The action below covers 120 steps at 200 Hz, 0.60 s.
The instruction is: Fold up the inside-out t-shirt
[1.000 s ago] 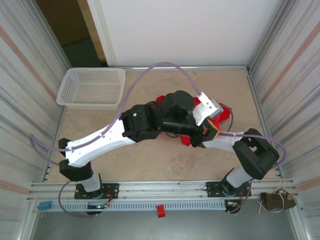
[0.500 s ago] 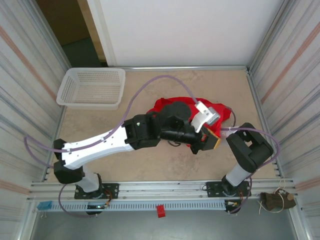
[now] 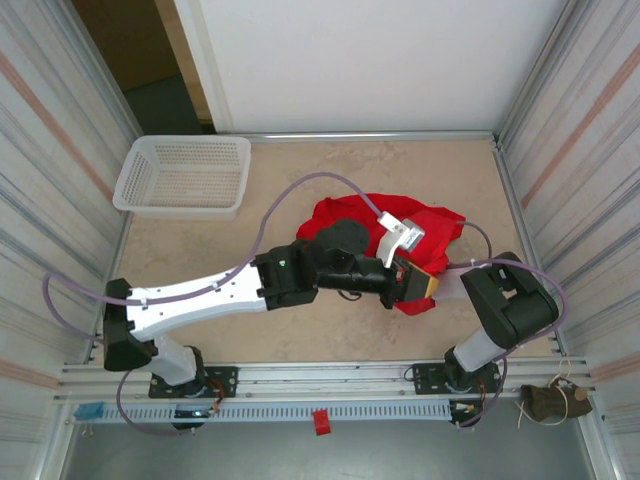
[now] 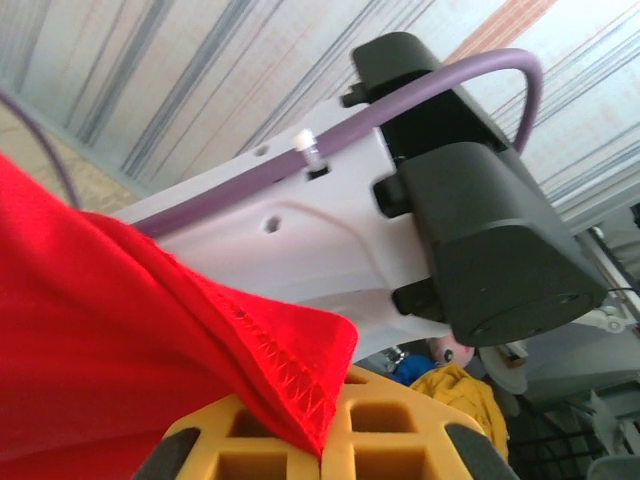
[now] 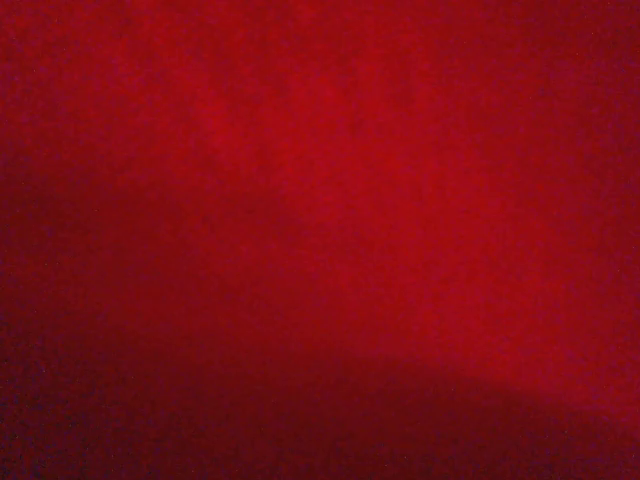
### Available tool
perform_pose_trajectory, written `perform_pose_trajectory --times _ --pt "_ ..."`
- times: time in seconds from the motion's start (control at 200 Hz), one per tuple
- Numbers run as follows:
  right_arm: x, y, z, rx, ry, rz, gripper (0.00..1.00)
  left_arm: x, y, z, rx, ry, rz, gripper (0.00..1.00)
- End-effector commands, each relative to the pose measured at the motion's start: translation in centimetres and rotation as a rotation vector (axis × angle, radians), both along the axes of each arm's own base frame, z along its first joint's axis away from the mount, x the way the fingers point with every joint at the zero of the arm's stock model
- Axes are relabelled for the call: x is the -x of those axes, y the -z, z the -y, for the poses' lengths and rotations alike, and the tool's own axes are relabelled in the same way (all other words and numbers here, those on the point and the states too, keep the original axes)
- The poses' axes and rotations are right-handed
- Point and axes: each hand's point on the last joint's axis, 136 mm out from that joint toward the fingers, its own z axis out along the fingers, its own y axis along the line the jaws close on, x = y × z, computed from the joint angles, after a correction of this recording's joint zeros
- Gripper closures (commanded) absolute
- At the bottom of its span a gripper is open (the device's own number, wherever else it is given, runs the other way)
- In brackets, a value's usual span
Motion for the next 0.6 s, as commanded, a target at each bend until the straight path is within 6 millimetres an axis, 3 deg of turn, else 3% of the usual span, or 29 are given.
perform_pose_trajectory --times 0.0,0.115,0.22,0.286,0.396,0.506,0.596 --pt "-0.6 -0.5 -0.7 -0.001 -0.048 0.062 1.0 2.0 -2.9 1.6 0.132 0.082 -0.032 1.0" --pt "-1.2 2.1 1.1 0.004 0.03 -0.01 1.0 4.0 -6.0 2.1 0.224 0.159 -0.034 1.0" --pt "-2.0 3.4 1.3 -0.048 0.031 -0.038 1.0 5.8 -8.4 1.6 0.265 0.214 0.015 1.0" --pt "-2.3 3.4 0.7 -0.059 -0.002 -0.036 0.9 5.9 -8.8 1.3 0.263 0.214 0.033 1.0" --pt "-2.4 2.9 -0.8 -0.079 -0.075 -0.02 0.72 5.1 -7.4 1.3 0.229 0.184 0.032 1.0" --pt "-2.4 2.6 -2.4 -0.11 -0.143 -0.006 0.51 5.3 -7.2 1.5 0.242 0.196 0.011 1.0" --pt "-2.6 2.6 -3.9 -0.137 -0.206 0.005 0.43 5.4 -7.1 1.9 0.236 0.212 0.011 1.0"
